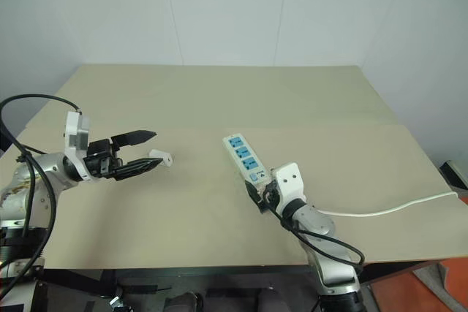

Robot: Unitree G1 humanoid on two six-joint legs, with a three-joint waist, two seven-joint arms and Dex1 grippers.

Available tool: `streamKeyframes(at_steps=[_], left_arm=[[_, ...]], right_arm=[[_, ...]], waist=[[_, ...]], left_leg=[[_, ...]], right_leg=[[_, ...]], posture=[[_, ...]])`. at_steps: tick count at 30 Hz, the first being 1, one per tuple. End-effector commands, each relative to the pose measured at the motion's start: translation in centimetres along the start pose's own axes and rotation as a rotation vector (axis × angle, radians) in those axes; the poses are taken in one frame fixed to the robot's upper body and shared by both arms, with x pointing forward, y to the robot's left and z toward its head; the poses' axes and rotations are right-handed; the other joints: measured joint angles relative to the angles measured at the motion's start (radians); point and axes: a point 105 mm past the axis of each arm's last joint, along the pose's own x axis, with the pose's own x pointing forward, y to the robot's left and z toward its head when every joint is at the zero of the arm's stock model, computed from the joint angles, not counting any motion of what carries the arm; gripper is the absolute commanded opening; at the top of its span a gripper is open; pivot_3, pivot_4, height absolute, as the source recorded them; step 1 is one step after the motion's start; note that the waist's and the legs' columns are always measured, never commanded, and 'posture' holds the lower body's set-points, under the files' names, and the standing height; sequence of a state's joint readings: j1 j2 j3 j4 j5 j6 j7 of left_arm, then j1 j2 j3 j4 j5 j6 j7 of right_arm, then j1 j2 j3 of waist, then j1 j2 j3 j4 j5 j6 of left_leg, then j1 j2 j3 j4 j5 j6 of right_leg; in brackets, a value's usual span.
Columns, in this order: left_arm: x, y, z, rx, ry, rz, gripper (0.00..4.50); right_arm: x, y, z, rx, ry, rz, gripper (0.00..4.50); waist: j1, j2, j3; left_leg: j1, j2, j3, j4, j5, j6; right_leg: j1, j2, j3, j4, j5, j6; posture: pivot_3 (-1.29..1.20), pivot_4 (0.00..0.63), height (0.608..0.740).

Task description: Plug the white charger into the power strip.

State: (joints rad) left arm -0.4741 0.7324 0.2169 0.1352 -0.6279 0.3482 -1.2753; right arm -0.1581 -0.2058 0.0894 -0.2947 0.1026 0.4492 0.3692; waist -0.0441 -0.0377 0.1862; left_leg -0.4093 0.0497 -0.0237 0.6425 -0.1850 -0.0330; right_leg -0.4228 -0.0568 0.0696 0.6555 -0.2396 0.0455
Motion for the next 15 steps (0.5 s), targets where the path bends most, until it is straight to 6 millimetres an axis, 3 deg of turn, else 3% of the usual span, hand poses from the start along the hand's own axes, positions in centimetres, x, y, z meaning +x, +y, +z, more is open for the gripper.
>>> streamKeyframes(at_steps=[1,15], left_arm=[[0.0,0.0,1.4,0.055,-0.019,-0.002,4.50],[0.1,-0.1,1.6,0.060,-0.029,0.001,4.50]], right_arm=[[0.4,0.0,1.0,-0.015,-0.048,0.000,4.47],[2.1,0.1,-0.4,0.065,-0.045,-0.034,4.47]], waist=[[0.000,0.000,0.000],[-0.001,0.000,0.000]], left_leg=[[0.000,0.000,0.000,0.000,0.000,0.000],[0.000,0.000,0.000,0.000,0.000,0.000]], right_leg=[[0.000,0.000,0.000,0.000,0.000,0.000],[0.000,0.000,0.000,0.000,0.000,0.000]], posture=[[0.00,0.150,0.740],[0.00,0.150,0.740]])
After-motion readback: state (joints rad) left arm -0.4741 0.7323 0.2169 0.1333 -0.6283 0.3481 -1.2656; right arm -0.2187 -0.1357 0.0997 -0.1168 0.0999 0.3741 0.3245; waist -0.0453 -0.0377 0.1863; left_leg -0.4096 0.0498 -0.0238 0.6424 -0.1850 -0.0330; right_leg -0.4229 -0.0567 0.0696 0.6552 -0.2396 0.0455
